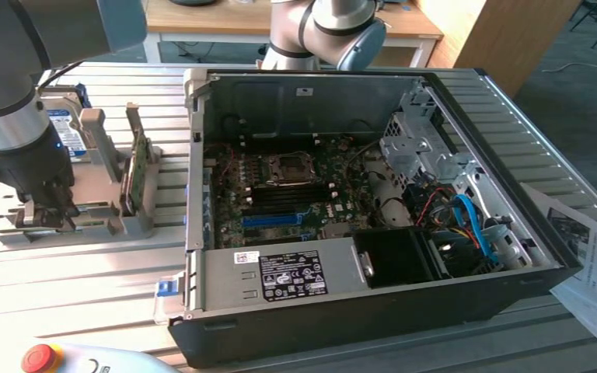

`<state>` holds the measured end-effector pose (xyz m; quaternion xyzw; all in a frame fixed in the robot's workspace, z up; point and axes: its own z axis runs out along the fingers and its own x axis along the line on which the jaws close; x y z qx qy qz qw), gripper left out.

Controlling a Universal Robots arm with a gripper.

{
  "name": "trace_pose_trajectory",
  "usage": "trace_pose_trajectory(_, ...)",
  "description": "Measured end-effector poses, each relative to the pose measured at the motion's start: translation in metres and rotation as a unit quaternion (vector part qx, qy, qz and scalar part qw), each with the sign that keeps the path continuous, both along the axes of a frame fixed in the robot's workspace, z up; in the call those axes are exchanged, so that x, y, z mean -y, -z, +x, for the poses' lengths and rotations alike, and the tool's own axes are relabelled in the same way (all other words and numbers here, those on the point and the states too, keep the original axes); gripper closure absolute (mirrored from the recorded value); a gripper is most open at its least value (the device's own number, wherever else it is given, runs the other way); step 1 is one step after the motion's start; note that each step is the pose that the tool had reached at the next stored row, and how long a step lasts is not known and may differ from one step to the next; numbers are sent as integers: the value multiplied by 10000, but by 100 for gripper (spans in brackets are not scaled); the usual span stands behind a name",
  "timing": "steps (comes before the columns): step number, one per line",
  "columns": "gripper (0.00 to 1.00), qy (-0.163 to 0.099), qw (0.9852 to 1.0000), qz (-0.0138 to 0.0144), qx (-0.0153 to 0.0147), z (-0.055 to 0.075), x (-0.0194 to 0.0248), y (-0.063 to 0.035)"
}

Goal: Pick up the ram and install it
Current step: 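Pick up the ram and move it above insertion slot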

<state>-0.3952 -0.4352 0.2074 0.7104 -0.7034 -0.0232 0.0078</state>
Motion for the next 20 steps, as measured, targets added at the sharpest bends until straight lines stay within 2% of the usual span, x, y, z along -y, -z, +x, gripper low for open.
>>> trace_pose_trajectory(20,69,0,10000,0,8,0,0,52)
